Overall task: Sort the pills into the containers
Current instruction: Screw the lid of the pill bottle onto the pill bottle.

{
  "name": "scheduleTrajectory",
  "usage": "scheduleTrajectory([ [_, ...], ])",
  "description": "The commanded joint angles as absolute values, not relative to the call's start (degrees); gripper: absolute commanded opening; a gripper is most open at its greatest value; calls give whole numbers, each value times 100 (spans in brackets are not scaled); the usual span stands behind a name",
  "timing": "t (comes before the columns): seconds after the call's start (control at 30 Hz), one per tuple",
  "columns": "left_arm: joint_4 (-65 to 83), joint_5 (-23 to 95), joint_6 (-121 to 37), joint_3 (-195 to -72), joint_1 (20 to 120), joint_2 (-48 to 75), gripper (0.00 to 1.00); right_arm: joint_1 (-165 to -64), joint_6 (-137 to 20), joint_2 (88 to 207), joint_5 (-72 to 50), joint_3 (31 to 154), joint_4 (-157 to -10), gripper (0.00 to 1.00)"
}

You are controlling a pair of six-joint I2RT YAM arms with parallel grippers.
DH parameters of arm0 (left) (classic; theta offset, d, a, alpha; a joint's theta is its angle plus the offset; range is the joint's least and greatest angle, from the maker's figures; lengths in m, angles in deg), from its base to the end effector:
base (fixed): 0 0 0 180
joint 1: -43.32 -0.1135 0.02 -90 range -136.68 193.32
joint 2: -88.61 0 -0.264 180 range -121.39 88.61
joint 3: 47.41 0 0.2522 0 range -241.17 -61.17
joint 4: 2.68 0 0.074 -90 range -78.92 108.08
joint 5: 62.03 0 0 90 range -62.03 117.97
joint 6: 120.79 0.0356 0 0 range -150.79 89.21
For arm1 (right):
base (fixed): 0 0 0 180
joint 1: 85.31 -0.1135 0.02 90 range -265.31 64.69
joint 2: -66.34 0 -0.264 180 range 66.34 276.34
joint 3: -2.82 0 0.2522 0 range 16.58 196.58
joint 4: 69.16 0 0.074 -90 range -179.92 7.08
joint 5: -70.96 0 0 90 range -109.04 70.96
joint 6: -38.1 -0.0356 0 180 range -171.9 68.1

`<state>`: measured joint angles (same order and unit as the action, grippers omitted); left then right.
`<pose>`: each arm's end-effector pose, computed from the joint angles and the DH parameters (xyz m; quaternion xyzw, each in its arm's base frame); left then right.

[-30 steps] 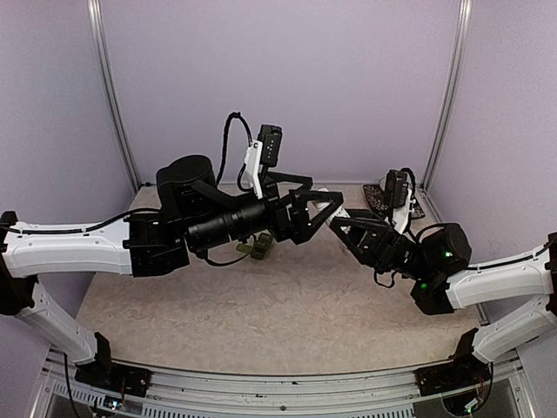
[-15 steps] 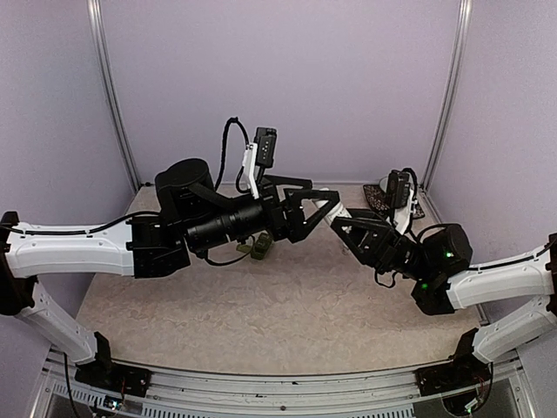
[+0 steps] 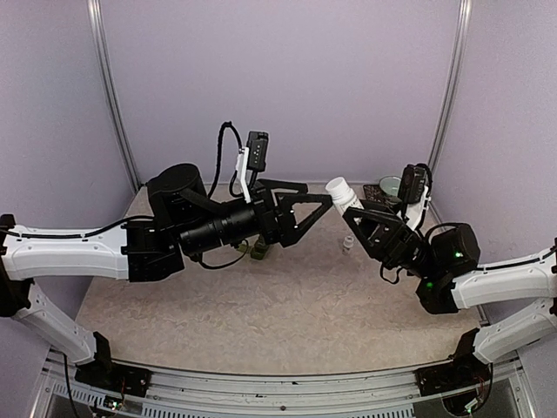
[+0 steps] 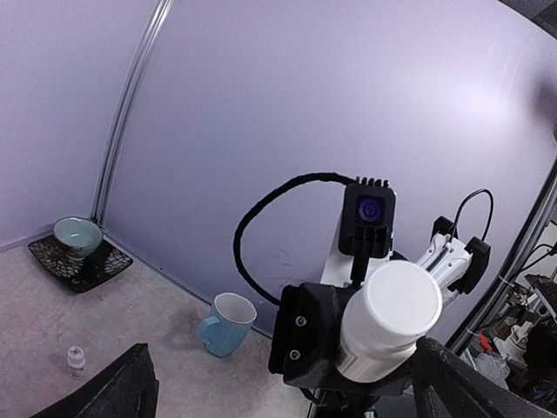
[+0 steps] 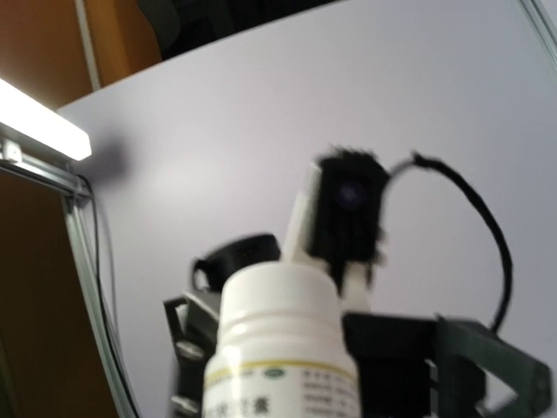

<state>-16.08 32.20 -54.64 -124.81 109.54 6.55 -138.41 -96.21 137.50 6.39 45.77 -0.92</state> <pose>0.1360 -0.3151 0.3711 0.2613 0.5966 -0.5536 0.5189 0.1308 0.1997 0.3124 -0.2305 0.3955 0.7257 0.5137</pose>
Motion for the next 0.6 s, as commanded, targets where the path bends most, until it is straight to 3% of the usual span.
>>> scheduleTrajectory([
  [0.0, -1580, 3047, -5491, -12244, 10824, 858, 99, -13817, -9478, 13472, 696, 4607, 268, 0],
  [0.57, -1692, 3636, -5310, -13032, 11003, 544, 99, -13822, -9155, 13771, 577, 4759, -435, 0],
])
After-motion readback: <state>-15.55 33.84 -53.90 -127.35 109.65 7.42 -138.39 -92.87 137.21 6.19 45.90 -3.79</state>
